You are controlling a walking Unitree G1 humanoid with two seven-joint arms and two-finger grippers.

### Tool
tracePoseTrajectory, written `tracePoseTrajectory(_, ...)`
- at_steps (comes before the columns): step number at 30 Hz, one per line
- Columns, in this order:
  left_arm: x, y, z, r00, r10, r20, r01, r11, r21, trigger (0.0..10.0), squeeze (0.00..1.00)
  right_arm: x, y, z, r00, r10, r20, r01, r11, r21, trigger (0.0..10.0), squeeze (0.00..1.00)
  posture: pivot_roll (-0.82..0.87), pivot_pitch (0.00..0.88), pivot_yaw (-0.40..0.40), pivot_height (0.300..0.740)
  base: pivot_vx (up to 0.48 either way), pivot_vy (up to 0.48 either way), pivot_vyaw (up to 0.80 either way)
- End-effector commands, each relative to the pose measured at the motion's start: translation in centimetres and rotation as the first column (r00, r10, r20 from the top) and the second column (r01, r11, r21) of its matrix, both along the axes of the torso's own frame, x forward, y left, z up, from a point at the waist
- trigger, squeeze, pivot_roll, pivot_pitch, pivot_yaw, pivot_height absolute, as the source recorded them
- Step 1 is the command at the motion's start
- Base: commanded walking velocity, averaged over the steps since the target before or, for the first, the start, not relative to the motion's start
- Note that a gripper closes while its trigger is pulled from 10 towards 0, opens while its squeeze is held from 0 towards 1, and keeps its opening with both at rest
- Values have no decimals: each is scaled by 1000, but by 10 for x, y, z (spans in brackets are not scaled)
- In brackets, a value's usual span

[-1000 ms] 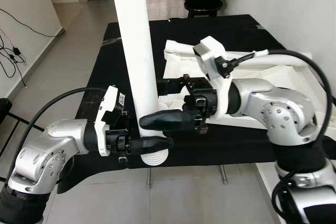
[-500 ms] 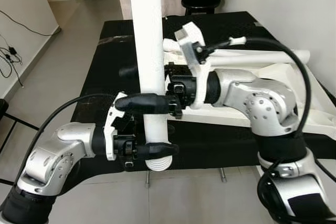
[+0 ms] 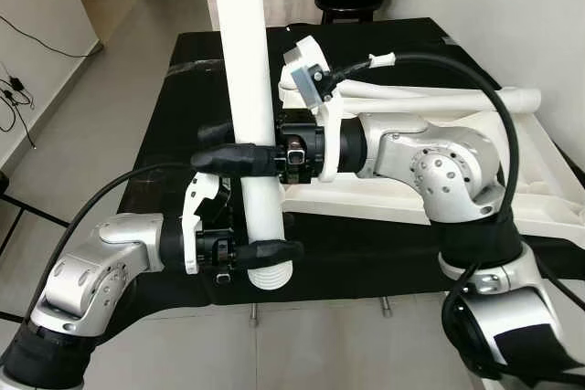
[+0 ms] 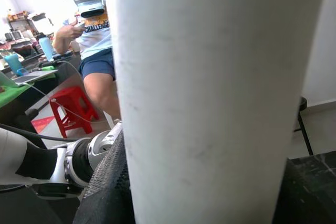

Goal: Building children table

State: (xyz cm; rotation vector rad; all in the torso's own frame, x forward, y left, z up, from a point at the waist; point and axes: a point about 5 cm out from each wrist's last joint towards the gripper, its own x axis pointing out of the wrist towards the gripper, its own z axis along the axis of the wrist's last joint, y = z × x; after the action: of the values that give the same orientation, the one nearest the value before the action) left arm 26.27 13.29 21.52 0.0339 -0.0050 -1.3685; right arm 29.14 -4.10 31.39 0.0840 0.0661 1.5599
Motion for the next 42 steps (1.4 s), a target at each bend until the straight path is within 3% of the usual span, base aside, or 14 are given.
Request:
tracePoseTrajectory(1, -7, -6, 4, 996, -62, 58, 62, 998, 9, 10000, 0, 10, -6, -1, 994, -106, -11, 105, 994, -18, 0, 0, -116, 82, 5, 740, 0, 0, 0)
tracePoseTrajectory(12, 1, -2, 9, 995, 11, 99, -13, 1000, 13, 10000, 0, 25, -11, 5, 973, -229, 11, 229, 973, 28, 0, 0, -114, 78, 10, 740, 0, 0, 0)
tracePoseTrajectory(13, 2, -1, 15, 996, 43, 82, -40, 999, -33, 10000, 1000, 33, -17, 8, 956, -293, 11, 292, 955, 55, 0, 0, -113, 81, 10, 740, 0, 0, 0)
tracePoseTrajectory(20, -9, 7, 41, 992, 57, 116, -41, 990, -138, 10000, 1000, 55, -46, 16, 882, -471, 4, 467, 876, 117, 0, 0, -108, 86, 10, 740, 0, 0, 0)
tracePoseTrajectory(23, -28, 12, 57, 985, -9, 169, 36, 987, -159, 10000, 1000, 62, -65, 19, 849, -529, 14, 523, 843, 122, 0, 0, -105, 88, 9, 740, 0, 0, 0)
tracePoseTrajectory(25, -52, 17, 84, 965, -75, 252, 129, 971, -203, 10000, 1000, 64, -85, 16, 828, -558, 54, 554, 830, 68, 0, 0, -96, 89, 5, 740, 0, 0, 0)
tracePoseTrajectory(26, -52, 17, 84, 965, -75, 252, 129, 971, -203, 10000, 1000, 64, -85, 16, 828, -558, 54, 554, 830, 68, 0, 0, -96, 89, 5, 740, 0, 0, 0)
tracePoseTrajectory(27, -67, 21, 106, 944, -98, 315, 183, 951, -251, 10000, 1000, 61, -96, 8, 831, -547, 101, 550, 835, -4, 0, 0, -93, 88, 5, 740, 0, 0, 0)
tracePoseTrajectory(31, -75, 24, 122, 926, -95, 366, 211, 933, -290, 10000, 1000, 59, -99, -4, 840, -528, 123, 539, 839, -77, 0, 0, -94, 86, 4, 740, 0, 0, 0)
tracePoseTrajectory(38, -59, 29, 134, 912, 111, 395, 29, 943, -331, 10000, 1000, 45, -89, -24, 898, -413, 152, 436, 882, -176, 0, 0, -96, 85, 7, 740, 0, 0, 0)
tracePoseTrajectory(39, -34, 31, 138, 872, 296, 389, -162, 926, -341, 10000, 1000, 35, -81, -34, 925, -335, 181, 371, 898, -238, 0, 0, -96, 82, 7, 740, 0, 0, 0)
tracePoseTrajectory(40, -34, 31, 138, 872, 296, 389, -162, 926, -341, 10000, 1000, 35, -81, -34, 925, -335, 181, 371, 898, -238, 0, 0, -96, 82, 7, 740, 0, 0, 0)
tracePoseTrajectory(41, -25, 31, 138, 856, 354, 377, -225, 912, -344, 10000, 808, 30, -78, -39, 934, -302, 190, 345, 900, -265, 0, 0, -96, 81, 7, 740, 0, 0, 0)
tracePoseTrajectory(42, -25, 31, 138, 856, 354, 377, -225, 912, -344, 10000, 808, 30, -78, -39, 934, -302, 190, 345, 900, -265, 0, 0, -96, 81, 7, 740, 0, 0, 0)
